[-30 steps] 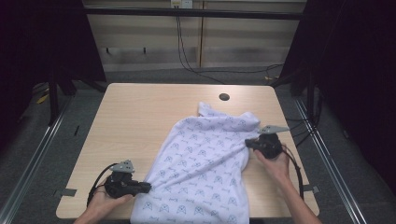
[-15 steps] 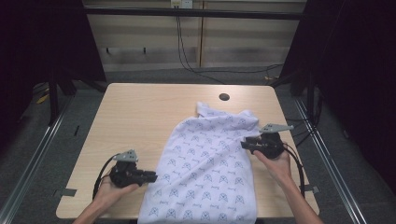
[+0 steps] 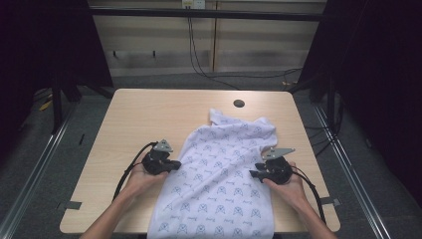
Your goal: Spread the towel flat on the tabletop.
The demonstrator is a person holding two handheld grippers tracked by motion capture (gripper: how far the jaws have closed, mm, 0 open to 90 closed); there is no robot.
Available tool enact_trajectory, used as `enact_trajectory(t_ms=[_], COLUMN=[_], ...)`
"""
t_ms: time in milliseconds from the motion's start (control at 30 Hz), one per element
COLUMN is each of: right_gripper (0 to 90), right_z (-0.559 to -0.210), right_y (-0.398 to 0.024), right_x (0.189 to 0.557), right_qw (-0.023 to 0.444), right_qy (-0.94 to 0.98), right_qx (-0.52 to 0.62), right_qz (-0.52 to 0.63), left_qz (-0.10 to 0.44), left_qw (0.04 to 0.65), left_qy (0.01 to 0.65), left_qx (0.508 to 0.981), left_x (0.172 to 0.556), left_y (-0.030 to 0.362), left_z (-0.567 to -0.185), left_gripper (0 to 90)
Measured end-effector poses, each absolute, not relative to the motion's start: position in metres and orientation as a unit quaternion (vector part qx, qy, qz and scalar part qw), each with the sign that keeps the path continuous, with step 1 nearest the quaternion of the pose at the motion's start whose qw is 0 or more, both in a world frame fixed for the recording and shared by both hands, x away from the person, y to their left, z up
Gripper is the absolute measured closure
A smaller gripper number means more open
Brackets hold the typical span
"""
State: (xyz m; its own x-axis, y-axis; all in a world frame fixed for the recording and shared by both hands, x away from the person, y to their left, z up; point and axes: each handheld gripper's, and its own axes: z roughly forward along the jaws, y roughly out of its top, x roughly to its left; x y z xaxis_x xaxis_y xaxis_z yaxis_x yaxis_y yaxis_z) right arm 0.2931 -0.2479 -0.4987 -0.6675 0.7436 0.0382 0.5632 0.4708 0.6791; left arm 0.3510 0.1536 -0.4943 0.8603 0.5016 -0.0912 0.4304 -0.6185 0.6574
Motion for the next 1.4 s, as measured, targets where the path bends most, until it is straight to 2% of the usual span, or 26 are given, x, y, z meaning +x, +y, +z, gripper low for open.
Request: enact_trajectory(t_ms=[200, 300, 400, 500, 600, 667, 767, 833, 933, 1067, 1133, 1233, 1333, 1367, 1400], right_gripper=[84.3, 87.2, 87.6, 87.7, 84.6, 72.1, 69.6, 67.8, 64.7, 61.0, 59.0, 58.1, 59.5, 62.4, 69.0], right_z=[-0.496, -0.494, -0.491, -0.489, -0.487, -0.484, -0.477, -0.474, -0.475, -0.479, -0.481, -0.486, -0.493, -0.495, -0.497], right_y=[-0.251, -0.256, -0.255, -0.256, -0.258, -0.259, -0.259, -0.258, -0.256, -0.26, -0.264, -0.27, -0.272, -0.271, -0.269], right_x=[0.265, 0.246, 0.224, 0.204, 0.193, 0.191, 0.199, 0.212, 0.238, 0.279, 0.298, 0.321, 0.332, 0.333, 0.334], right_qw=[0.109, 0.081, 0.059, 0.047, 0.04, 0.038, 0.058, 0.072, 0.096, 0.127, 0.147, 0.161, 0.16, 0.159, 0.154], right_qy=[0.854, 0.864, 0.877, 0.882, 0.881, 0.875, 0.859, 0.847, 0.84, 0.824, 0.813, 0.794, 0.79, 0.793, 0.798], right_qx=[0.376, 0.359, 0.34, 0.331, 0.33, 0.329, 0.328, 0.341, 0.358, 0.393, 0.412, 0.444, 0.459, 0.46, 0.457], right_qz=[0.343, 0.344, 0.335, 0.332, 0.337, 0.354, 0.388, 0.401, 0.397, 0.389, 0.385, 0.383, 0.374, 0.367, 0.362], left_qz=[0.006, -0.033, -0.054, -0.05, -0.037, -0.024, -0.001, 0.016, 0.011, 0.009, 0.006, 0.01, 0.006, 0.006, 0.008], left_qw=[0.37, 0.375, 0.378, 0.411, 0.435, 0.436, 0.438, 0.443, 0.453, 0.438, 0.425, 0.428, 0.461, 0.47, 0.482], left_qy=[0.263, 0.251, 0.237, 0.249, 0.283, 0.306, 0.335, 0.346, 0.351, 0.363, 0.353, 0.332, 0.325, 0.322, 0.317], left_qx=[0.891, 0.892, 0.893, 0.876, 0.854, 0.846, 0.834, 0.827, 0.819, 0.822, 0.833, 0.84, 0.826, 0.822, 0.817], left_x=[0.312, 0.283, 0.259, 0.254, 0.272, 0.292, 0.322, 0.337, 0.351, 0.363, 0.364, 0.359, 0.353, 0.35, 0.346], left_y=[0.181, 0.191, 0.197, 0.203, 0.208, 0.206, 0.198, 0.192, 0.182, 0.168, 0.164, 0.163, 0.169, 0.171, 0.174], left_z=[-0.496, -0.495, -0.492, -0.485, -0.481, -0.484, -0.488, -0.489, -0.489, -0.499, -0.501, -0.497, -0.484, -0.479, -0.474], left_gripper=[88.7, 87.9, 83.8, 74.9, 63.8, 56.0, 49.5, 50.1, 50.3, 51.9, 60.7, 85.8, 86.6, 86.6, 86.5])
